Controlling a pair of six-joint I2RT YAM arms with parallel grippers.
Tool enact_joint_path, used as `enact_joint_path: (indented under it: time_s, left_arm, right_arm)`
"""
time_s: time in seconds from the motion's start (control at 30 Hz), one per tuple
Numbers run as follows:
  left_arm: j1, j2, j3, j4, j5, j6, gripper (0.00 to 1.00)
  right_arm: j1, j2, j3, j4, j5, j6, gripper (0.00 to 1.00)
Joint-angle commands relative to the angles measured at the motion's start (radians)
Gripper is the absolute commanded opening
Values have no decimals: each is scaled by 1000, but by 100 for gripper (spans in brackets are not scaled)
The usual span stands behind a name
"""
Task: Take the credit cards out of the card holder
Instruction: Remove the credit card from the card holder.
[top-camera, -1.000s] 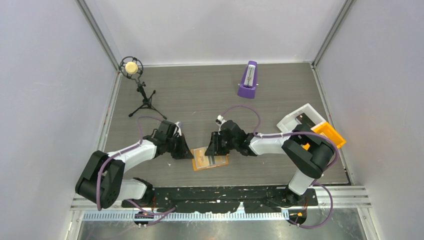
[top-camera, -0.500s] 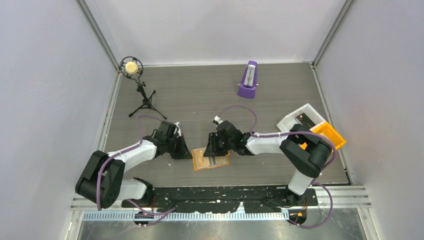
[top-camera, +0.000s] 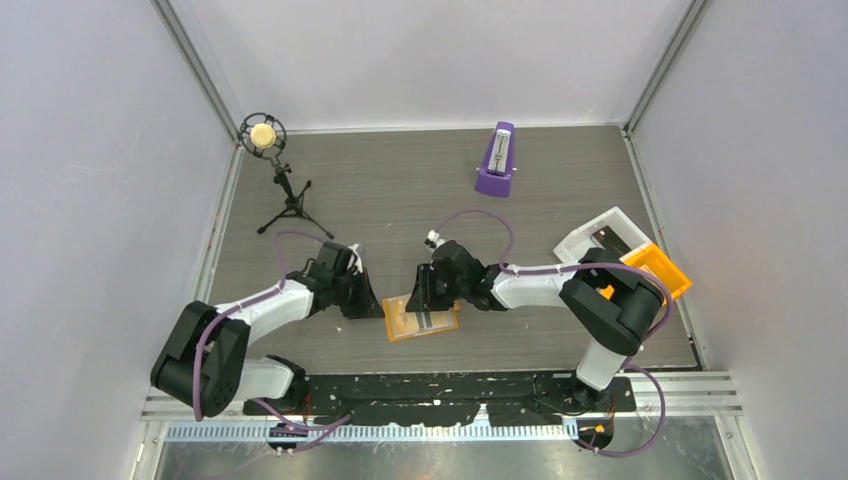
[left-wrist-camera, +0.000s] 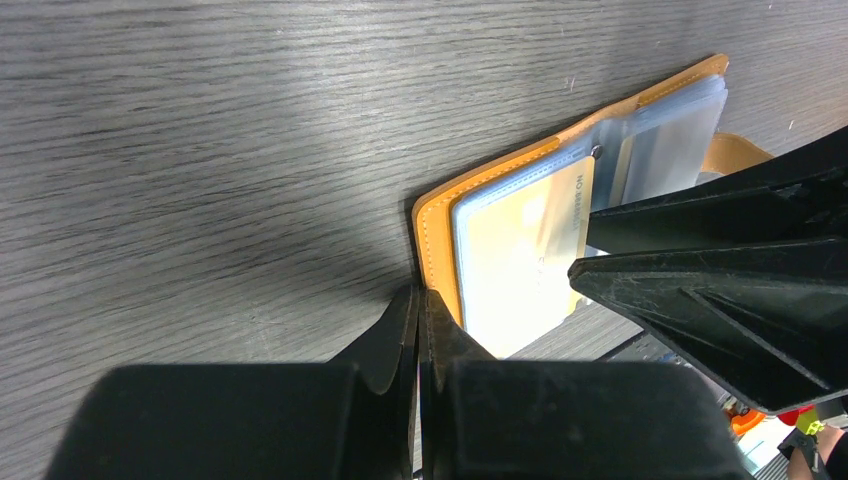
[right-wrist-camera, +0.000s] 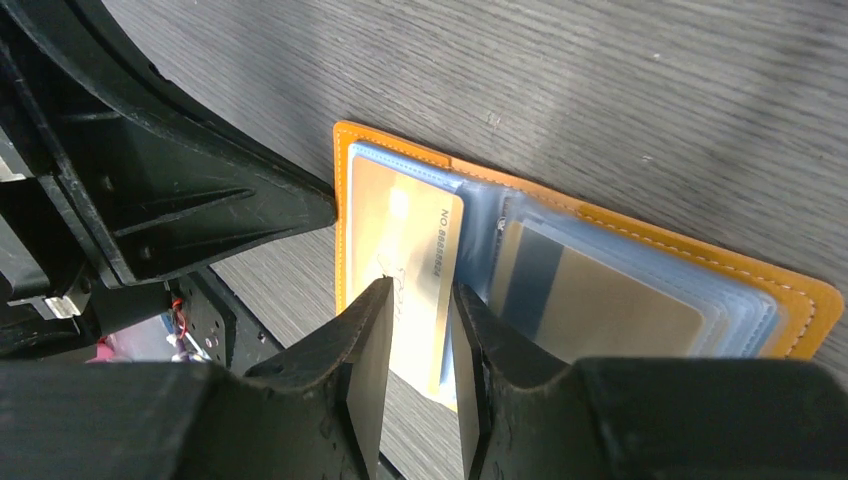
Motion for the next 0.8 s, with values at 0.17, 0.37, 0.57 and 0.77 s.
enact_joint_path:
  time_s: [0.17,0.37,0.57,0.77]
  left_arm:
    - [-4,10,-6,20,-32,6,0]
    - [-6,4,-1,18,-30,1,0]
    - [-6,9,9,10,-36,2,0]
    - [-6,34,12,9,-39,6,0]
  right_arm:
    - [-36,18,-64,227,-78,53,24]
    - [-47,15,-86,298,-103,62,7]
    - [-60,-13,-120,331,-114,72,5]
    - [-79,-49,-154,354,-133,83,5]
